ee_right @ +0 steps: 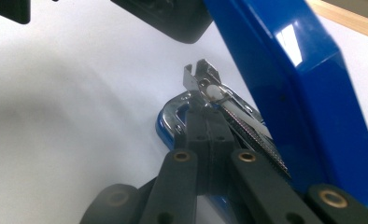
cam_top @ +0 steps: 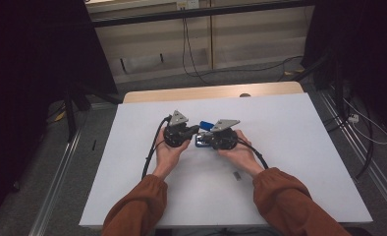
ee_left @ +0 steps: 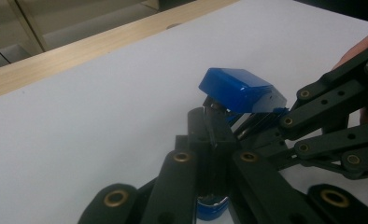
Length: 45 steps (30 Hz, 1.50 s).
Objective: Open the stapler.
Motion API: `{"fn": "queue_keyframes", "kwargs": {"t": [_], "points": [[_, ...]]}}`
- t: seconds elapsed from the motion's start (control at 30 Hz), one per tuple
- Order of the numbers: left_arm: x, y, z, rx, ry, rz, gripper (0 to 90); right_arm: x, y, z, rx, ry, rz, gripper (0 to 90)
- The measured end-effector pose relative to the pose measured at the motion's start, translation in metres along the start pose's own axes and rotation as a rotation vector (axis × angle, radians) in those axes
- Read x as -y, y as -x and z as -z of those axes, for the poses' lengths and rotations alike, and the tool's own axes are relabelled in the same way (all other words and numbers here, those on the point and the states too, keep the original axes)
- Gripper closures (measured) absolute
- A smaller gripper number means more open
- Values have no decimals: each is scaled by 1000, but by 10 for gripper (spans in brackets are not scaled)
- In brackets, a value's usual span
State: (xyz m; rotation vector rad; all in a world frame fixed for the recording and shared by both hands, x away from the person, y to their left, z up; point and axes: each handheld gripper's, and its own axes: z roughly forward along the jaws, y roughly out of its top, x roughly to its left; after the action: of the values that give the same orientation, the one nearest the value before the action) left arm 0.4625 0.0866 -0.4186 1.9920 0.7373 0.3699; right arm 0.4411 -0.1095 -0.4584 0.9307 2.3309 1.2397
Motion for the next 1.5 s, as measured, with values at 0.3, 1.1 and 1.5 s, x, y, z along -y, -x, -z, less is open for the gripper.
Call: {"fn": "queue_keyframes", "kwargs": {"t": [0.3, 1.1, 1.5], "points": [[-5, 2, -2, -3, 25, -4, 900, 0, 0, 0, 0, -1, -2, 900], [-11, 4, -4, -7, 52, 7, 900, -1, -3, -1, 18, -3, 15, 900], [-10, 2, -5, -1, 52, 10, 900, -7, -5, 10, 27, 55, -5, 900]]}}
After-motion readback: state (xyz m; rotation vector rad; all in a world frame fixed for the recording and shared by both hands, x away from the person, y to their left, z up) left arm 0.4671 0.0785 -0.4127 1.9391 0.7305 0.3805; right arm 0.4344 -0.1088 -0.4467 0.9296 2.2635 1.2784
